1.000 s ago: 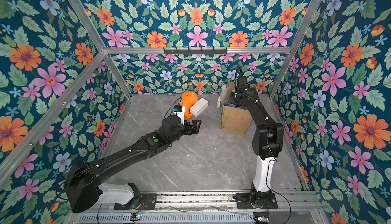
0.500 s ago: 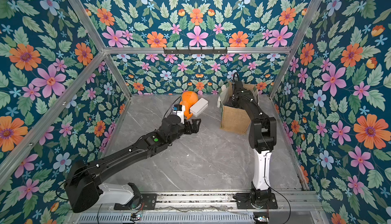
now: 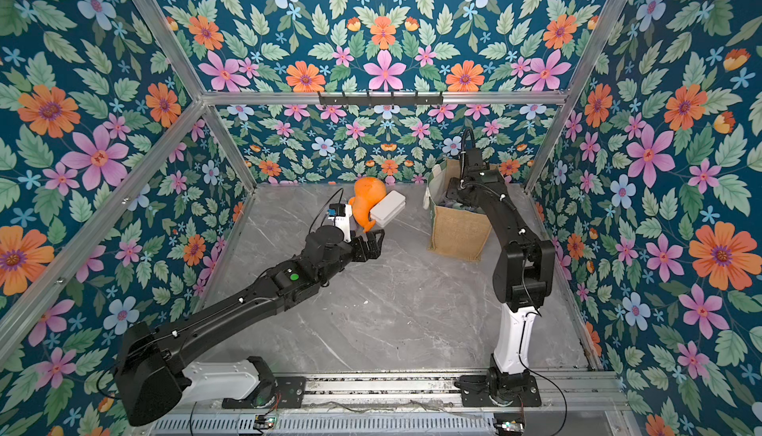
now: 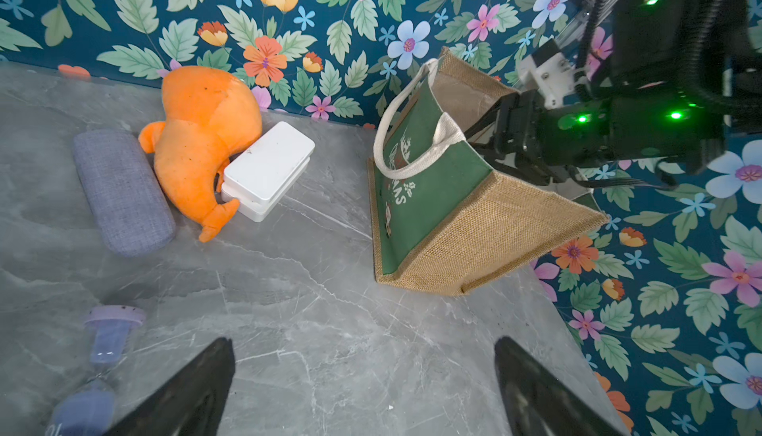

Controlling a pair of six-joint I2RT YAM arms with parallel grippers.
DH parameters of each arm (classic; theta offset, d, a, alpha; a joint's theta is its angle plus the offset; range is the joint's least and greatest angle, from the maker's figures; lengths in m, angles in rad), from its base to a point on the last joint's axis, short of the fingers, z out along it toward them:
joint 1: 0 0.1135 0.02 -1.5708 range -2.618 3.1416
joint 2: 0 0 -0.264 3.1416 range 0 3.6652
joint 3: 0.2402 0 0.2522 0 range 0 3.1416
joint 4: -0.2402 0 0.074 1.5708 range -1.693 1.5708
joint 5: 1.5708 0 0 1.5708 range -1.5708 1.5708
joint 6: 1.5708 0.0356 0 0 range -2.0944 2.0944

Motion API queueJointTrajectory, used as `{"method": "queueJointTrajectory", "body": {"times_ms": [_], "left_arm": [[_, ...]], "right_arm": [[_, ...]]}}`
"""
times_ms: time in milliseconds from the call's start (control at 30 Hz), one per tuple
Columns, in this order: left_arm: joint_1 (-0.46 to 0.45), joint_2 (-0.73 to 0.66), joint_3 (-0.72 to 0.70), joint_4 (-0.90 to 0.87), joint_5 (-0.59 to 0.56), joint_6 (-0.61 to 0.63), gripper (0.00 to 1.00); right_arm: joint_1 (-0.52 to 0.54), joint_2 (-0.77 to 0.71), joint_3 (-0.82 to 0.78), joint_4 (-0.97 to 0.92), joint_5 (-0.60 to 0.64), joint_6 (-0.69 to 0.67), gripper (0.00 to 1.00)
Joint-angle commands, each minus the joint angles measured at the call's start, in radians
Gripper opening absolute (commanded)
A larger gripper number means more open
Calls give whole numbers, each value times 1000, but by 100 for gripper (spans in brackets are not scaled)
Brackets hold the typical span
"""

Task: Put the hourglass into the canvas bag
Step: Place the hourglass in the canvas bag, then pick up the hourglass from the center of the board.

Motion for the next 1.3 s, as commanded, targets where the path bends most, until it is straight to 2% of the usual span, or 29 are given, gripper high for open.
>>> {"method": "queueJointTrajectory", "body": {"times_ms": [0,233,533,767,867,1267], "left_arm": [[1,-30,-6,-25,-52,21,100],[2,-110,-46,-99,-125,29,100],[2,-255,-143,-209,-221,-4,100],[2,-365,-199,-318,-293,-42,100],[3,-411,-224,-352,-319,-59,100],[2,-538,-264,-483,-392,-112,100]], "right_arm": [[18,-62,-3,-9,-23,13,69],[121,-179,-6,-25,-10,23,73],[379,-162,-23,-17,78,42,74],[560,-67,-90,92,94,148,74],[621,9,-73,117,95,187,74],[718,246,15,178,25,300,75]]}}
